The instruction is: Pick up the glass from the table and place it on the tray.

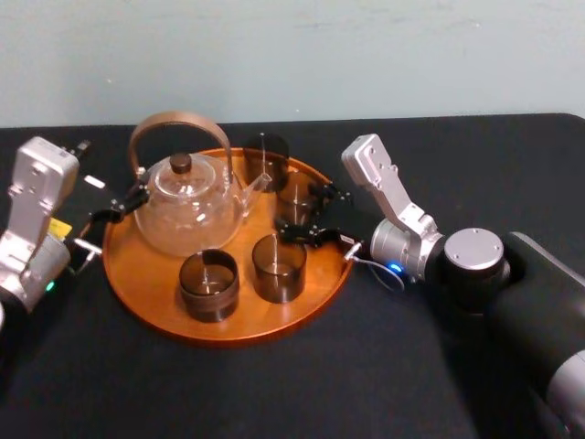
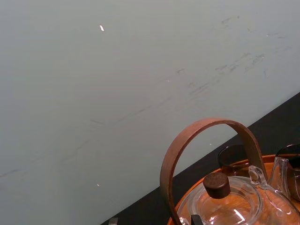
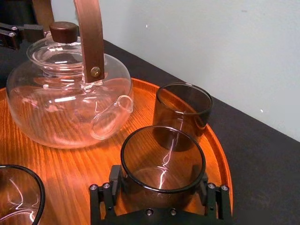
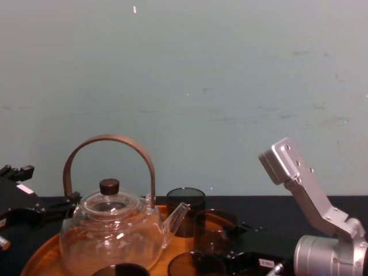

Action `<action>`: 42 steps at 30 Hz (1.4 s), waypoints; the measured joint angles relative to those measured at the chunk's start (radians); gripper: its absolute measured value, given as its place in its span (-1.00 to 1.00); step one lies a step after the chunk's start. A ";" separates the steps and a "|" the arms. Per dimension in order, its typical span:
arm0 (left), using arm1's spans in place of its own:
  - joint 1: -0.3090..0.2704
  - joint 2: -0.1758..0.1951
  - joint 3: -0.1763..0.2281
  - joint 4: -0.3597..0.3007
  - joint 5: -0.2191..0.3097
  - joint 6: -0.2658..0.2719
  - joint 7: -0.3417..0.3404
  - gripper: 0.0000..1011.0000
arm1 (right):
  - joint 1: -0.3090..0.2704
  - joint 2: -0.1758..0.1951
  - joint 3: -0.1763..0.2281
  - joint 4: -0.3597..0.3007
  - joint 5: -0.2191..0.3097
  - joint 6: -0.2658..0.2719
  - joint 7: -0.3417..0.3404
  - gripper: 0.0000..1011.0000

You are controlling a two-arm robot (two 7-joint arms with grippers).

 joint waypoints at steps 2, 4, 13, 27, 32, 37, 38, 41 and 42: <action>0.000 0.000 0.000 0.000 0.000 0.000 0.000 1.00 | 0.000 0.000 0.000 0.000 0.000 0.000 0.000 0.98; 0.000 0.000 0.000 0.000 0.000 0.000 0.000 1.00 | 0.000 0.000 0.000 0.000 0.000 0.000 0.000 0.98; 0.000 0.000 0.000 0.000 0.000 0.000 0.000 1.00 | -0.044 0.031 0.010 -0.084 0.013 0.038 0.006 0.98; 0.000 0.000 0.000 0.000 0.000 0.000 0.000 1.00 | -0.135 0.104 0.016 -0.251 0.034 0.090 -0.004 0.98; 0.000 0.000 0.000 0.000 0.000 0.000 0.000 1.00 | -0.156 0.123 0.020 -0.287 0.040 0.098 -0.011 0.98; 0.000 0.000 0.000 0.000 0.000 0.000 0.000 1.00 | -0.179 0.141 0.021 -0.325 0.046 0.104 -0.015 0.98; 0.000 0.000 0.000 0.000 0.000 0.000 0.000 1.00 | -0.182 0.143 0.021 -0.330 0.046 0.105 -0.015 0.98; 0.000 0.000 0.000 0.000 0.000 0.000 0.000 1.00 | -0.190 0.149 0.021 -0.342 0.049 0.106 -0.016 0.98; 0.000 0.000 0.000 0.000 0.000 0.000 0.000 1.00 | -0.191 0.150 0.020 -0.343 0.050 0.106 -0.016 0.98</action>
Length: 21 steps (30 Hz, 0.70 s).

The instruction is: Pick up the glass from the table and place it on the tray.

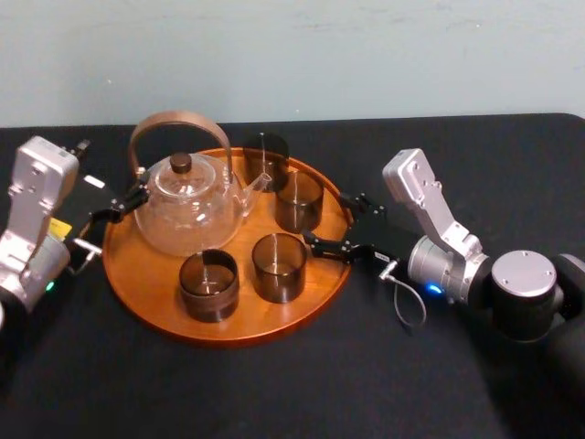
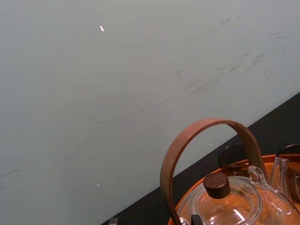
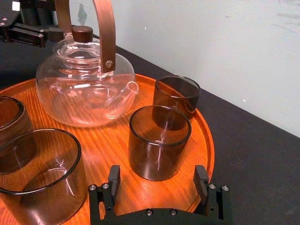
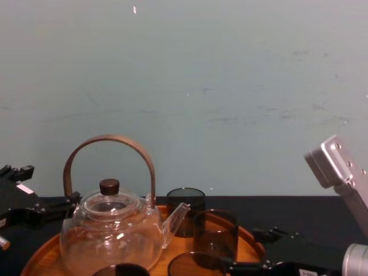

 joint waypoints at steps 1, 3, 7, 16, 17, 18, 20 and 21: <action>0.000 0.000 0.000 0.000 0.000 0.000 0.000 1.00 | -0.001 0.001 -0.001 -0.002 0.001 0.000 0.000 0.98; 0.000 0.000 0.000 0.000 0.000 0.000 0.000 1.00 | -0.002 0.003 -0.002 -0.004 0.004 0.000 0.001 0.98; 0.000 0.000 0.000 0.000 0.000 0.000 0.000 1.00 | -0.005 0.008 -0.003 -0.010 0.007 -0.001 0.003 0.98; 0.000 0.000 0.000 0.000 0.000 0.000 0.000 1.00 | -0.021 0.024 0.001 -0.041 0.012 0.002 -0.007 0.98; 0.000 0.000 0.000 0.000 0.000 0.000 0.000 1.00 | -0.024 0.026 0.003 -0.046 0.012 0.003 -0.009 0.98; 0.000 0.000 0.000 0.000 0.000 0.000 0.000 1.00 | -0.027 0.029 0.004 -0.051 0.012 0.005 -0.013 0.98; 0.000 0.000 0.000 0.000 0.000 0.000 0.000 1.00 | -0.036 0.037 0.009 -0.068 0.011 0.009 -0.023 0.98; 0.000 0.000 0.000 0.000 0.000 0.000 0.000 1.00 | -0.040 0.041 0.011 -0.074 0.011 0.011 -0.027 0.98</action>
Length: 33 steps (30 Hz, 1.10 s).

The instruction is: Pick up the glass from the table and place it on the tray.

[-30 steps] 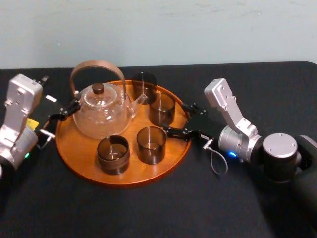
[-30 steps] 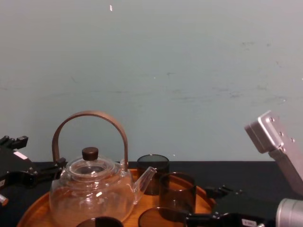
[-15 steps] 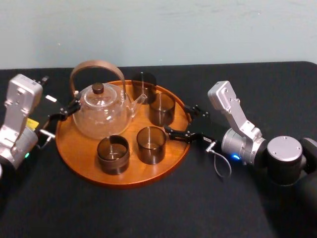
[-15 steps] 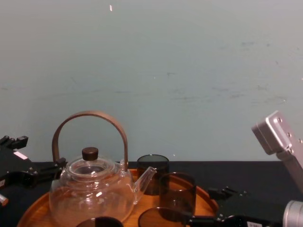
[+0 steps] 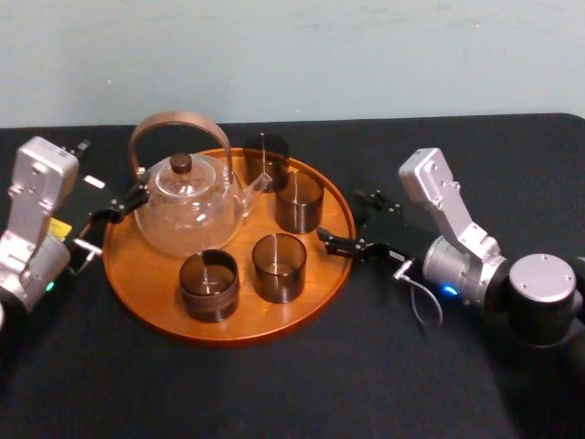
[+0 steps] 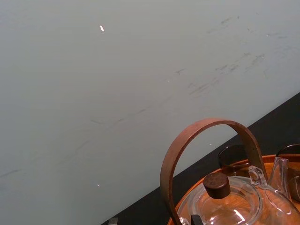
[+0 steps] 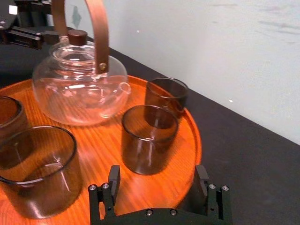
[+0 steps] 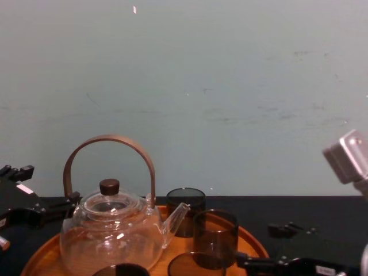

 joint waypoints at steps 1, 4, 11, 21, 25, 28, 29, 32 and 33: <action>0.000 0.000 0.000 0.000 0.000 0.000 0.000 1.00 | -0.004 0.003 0.003 -0.005 0.000 0.001 -0.004 0.98; 0.000 0.000 0.000 0.000 0.000 0.000 0.000 1.00 | -0.020 0.018 0.016 -0.030 0.000 0.006 -0.015 0.98; 0.000 0.000 0.000 0.000 0.000 0.000 0.000 1.00 | -0.061 0.052 0.051 -0.091 0.010 0.011 -0.032 0.98; 0.000 0.000 0.000 0.000 0.000 0.000 0.000 1.00 | -0.099 0.073 0.104 -0.143 0.039 0.007 -0.052 0.98; 0.000 0.000 0.000 0.000 0.000 0.000 0.000 1.00 | -0.107 0.074 0.123 -0.149 0.048 -0.001 -0.063 0.98; 0.000 0.000 0.000 0.000 0.000 0.000 0.000 1.00 | -0.114 0.074 0.140 -0.150 0.055 -0.008 -0.074 0.98; 0.000 0.000 0.000 0.000 0.000 0.000 0.000 1.00 | -0.116 0.073 0.143 -0.150 0.056 -0.008 -0.076 0.98; 0.000 0.000 0.000 0.000 0.000 0.000 0.000 1.00 | -0.122 0.072 0.154 -0.151 0.058 -0.011 -0.085 0.98; 0.000 0.000 0.000 0.000 0.000 0.000 0.000 1.00 | -0.123 0.072 0.157 -0.151 0.058 -0.011 -0.088 0.98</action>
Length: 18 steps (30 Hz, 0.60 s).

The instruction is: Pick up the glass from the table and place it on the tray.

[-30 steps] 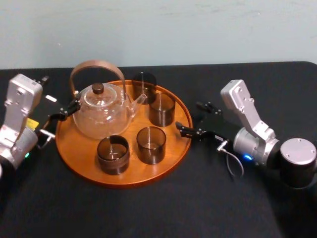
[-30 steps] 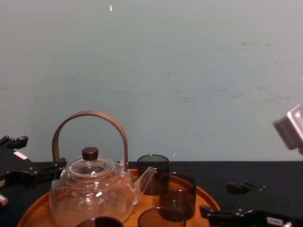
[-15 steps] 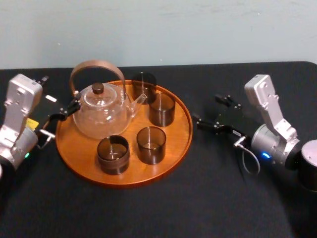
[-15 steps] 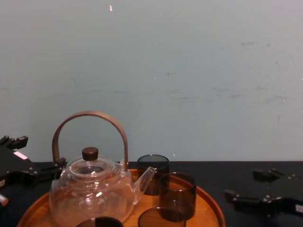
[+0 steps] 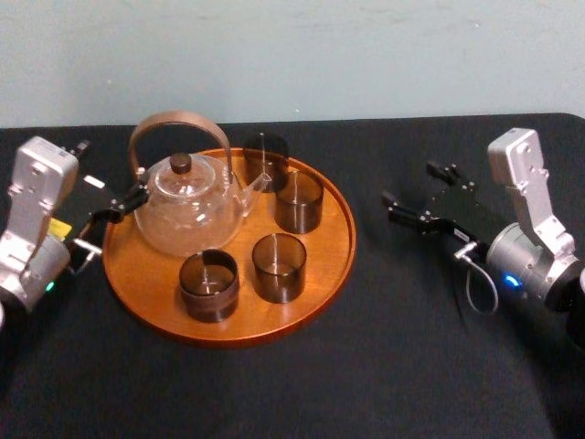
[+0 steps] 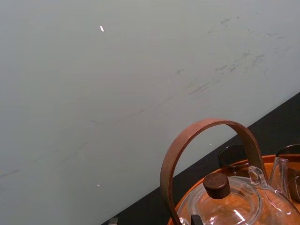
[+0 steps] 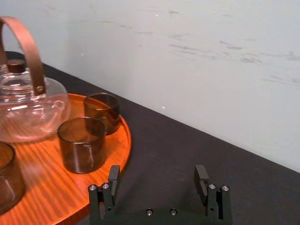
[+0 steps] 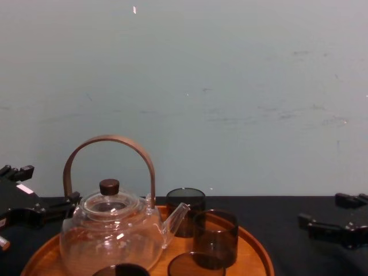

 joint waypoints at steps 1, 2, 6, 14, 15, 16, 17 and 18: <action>0.000 0.000 0.000 0.000 0.000 0.000 0.000 1.00 | -0.001 0.000 0.003 0.000 0.000 -0.001 -0.002 0.98; 0.000 0.000 0.000 0.000 0.000 0.000 0.000 1.00 | -0.004 -0.002 0.010 0.000 0.001 -0.002 -0.007 0.98; 0.000 0.000 0.000 0.000 0.000 0.000 0.000 1.00 | -0.010 -0.005 0.025 0.000 0.004 -0.007 -0.017 0.98; 0.000 0.000 0.000 0.000 0.000 0.000 0.000 1.00 | -0.019 -0.013 0.048 0.007 0.008 -0.012 -0.026 0.98; 0.000 0.000 0.000 0.000 0.000 0.000 0.000 1.00 | -0.019 -0.015 0.051 0.008 0.007 -0.012 -0.028 0.98; 0.000 0.000 0.000 0.000 0.000 0.000 0.000 1.00 | -0.019 -0.015 0.051 0.008 0.007 -0.012 -0.028 0.98; 0.000 0.000 0.000 0.000 0.000 0.000 0.000 1.00 | -0.020 -0.016 0.052 0.009 0.007 -0.013 -0.029 0.98; 0.000 0.000 0.000 0.000 0.000 0.000 0.000 1.00 | -0.023 -0.019 0.055 0.009 0.007 -0.014 -0.031 0.98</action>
